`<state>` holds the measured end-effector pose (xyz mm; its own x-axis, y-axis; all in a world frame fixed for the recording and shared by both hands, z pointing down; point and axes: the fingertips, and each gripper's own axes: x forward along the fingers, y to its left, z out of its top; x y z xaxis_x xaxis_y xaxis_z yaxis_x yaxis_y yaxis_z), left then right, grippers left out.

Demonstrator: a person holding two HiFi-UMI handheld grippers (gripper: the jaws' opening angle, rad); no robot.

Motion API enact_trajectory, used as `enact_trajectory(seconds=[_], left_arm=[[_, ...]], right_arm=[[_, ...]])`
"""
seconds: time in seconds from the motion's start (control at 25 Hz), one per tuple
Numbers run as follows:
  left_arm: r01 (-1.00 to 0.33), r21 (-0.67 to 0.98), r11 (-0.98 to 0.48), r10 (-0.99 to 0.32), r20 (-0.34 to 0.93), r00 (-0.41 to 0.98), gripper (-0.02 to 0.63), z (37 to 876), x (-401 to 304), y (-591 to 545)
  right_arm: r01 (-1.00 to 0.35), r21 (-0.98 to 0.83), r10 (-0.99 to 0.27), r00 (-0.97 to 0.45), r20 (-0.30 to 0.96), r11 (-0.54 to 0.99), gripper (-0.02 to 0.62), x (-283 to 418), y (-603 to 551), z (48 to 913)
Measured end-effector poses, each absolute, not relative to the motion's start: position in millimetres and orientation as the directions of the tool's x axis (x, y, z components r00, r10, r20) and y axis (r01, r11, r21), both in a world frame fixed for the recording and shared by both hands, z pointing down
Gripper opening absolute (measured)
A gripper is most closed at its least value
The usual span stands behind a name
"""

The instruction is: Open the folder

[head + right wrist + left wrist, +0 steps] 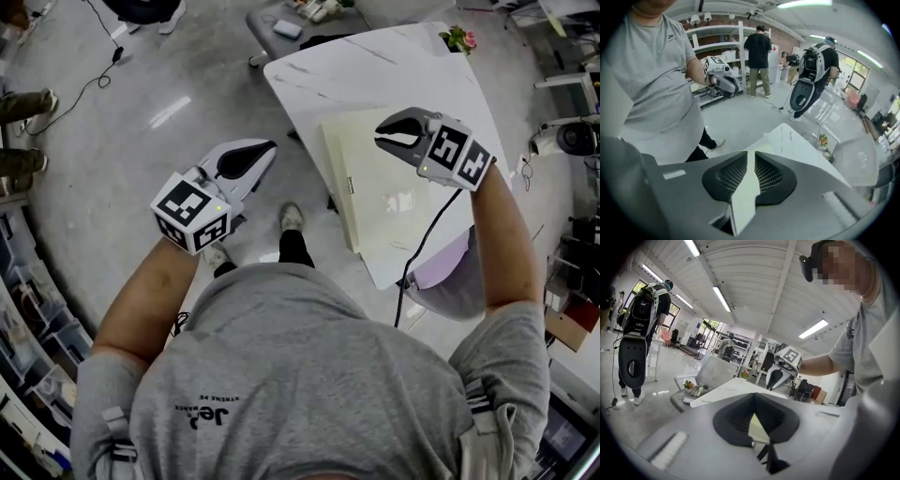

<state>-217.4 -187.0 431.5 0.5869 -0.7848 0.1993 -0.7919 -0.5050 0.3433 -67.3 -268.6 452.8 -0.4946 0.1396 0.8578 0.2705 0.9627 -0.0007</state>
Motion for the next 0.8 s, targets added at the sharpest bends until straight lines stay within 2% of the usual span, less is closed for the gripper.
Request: enact_trajectory(seconds=[0.16,0.36,0.64,0.8], left_arm=[[-0.772,0.354,-0.529,-0.76,0.208,0.616,0.057,435.9,-207.9,-182.6],[-0.743,0.352,-0.569,-0.727,0.208,0.655,0.058,437.6,-184.7,-173.3],[-0.667,0.338,-0.664,-0.637,0.21,0.742,0.058,437.8,-137.5,-159.4],[-0.628,0.323,-0.708,-0.591,0.217,0.777,0.058,437.7,-120.5,-153.2]], right_arm=[[0.093,0.027,0.036,-0.61,0.792,0.995,0.042,-34.5,-239.8,467.7],[-0.099,0.077,-0.124,-0.67,0.732,0.992,0.113,25.9,-210.4,470.4],[-0.186,0.221,-0.288,-0.56,0.777,0.958,0.173,106.7,-168.7,504.8],[-0.171,0.289,-0.336,-0.473,0.815,0.942,0.217,140.0,-146.8,536.8]])
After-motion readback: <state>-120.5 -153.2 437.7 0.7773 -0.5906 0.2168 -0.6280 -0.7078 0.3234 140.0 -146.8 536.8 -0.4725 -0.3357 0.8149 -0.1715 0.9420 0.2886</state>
